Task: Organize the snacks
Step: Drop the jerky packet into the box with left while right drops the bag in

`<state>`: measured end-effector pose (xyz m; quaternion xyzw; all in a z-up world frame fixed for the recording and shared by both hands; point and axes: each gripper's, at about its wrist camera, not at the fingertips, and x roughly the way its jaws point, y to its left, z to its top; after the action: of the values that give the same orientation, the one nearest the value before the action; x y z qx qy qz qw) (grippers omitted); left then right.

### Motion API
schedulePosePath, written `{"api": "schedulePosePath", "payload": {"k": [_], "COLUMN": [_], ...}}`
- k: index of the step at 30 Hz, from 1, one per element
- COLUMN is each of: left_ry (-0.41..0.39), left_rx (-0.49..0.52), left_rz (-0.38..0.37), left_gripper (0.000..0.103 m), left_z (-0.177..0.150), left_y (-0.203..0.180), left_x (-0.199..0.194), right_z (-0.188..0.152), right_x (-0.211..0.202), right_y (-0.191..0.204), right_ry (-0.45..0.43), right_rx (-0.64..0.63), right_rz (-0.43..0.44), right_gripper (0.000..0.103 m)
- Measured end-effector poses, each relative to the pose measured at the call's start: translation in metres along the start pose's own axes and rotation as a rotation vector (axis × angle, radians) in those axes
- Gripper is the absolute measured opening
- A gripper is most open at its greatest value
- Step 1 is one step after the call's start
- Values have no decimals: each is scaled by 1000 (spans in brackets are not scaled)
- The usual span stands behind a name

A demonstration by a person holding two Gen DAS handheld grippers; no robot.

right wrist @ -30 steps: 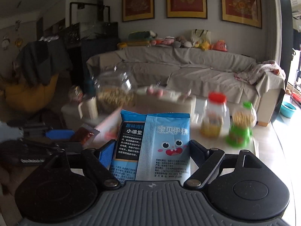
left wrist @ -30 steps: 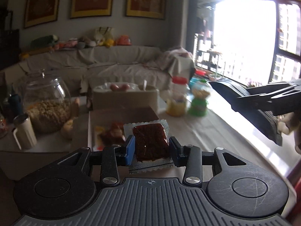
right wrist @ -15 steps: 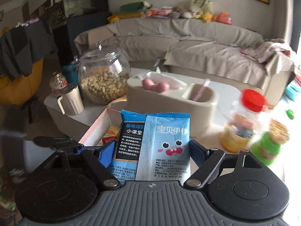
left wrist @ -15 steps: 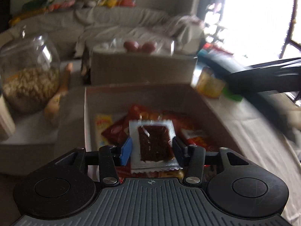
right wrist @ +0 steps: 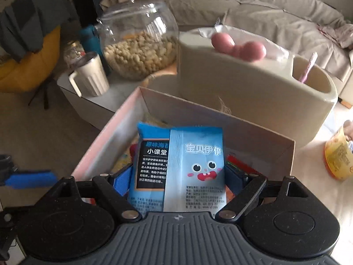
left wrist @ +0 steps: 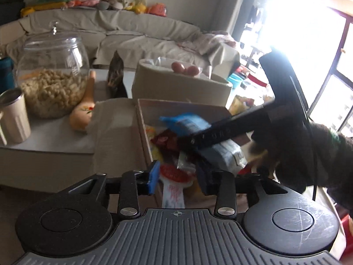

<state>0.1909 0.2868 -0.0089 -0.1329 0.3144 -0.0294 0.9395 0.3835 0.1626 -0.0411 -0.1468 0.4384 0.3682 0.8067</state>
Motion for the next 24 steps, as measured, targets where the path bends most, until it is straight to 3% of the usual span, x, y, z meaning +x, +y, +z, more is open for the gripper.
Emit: {"api": "schedulePosePath", "payload": {"k": [4, 8, 12, 15, 19, 21, 24], "left_ry": [-15, 19, 56, 67, 67, 38, -78], "left_rx": [-69, -122, -109, -103, -171, -226, -259], "left_rz": [1, -21, -25, 16, -60, -96, -22], "left_gripper": [36, 25, 25, 24, 23, 23, 22], "left_z": [-5, -10, -16, -22, -27, -26, -15], "left_y": [12, 20, 17, 14, 22, 30, 40], "left_x": [-8, -14, -21, -23, -20, -23, -37], "right_z": [1, -1, 6, 6, -19, -37, -60], "right_x": [-21, -39, -44, -41, -62, -72, -75], "right_y": [-4, 0, -2, 10, 24, 35, 63], "right_ry": [-46, -66, -100, -105, -142, -163, -156], "right_rx": [-12, -63, -14, -62, -113, -163, -280], "right_rz": [13, 21, 45, -24, 98, 134, 144], "right_gripper": [87, 87, 87, 87, 87, 86, 75]}}
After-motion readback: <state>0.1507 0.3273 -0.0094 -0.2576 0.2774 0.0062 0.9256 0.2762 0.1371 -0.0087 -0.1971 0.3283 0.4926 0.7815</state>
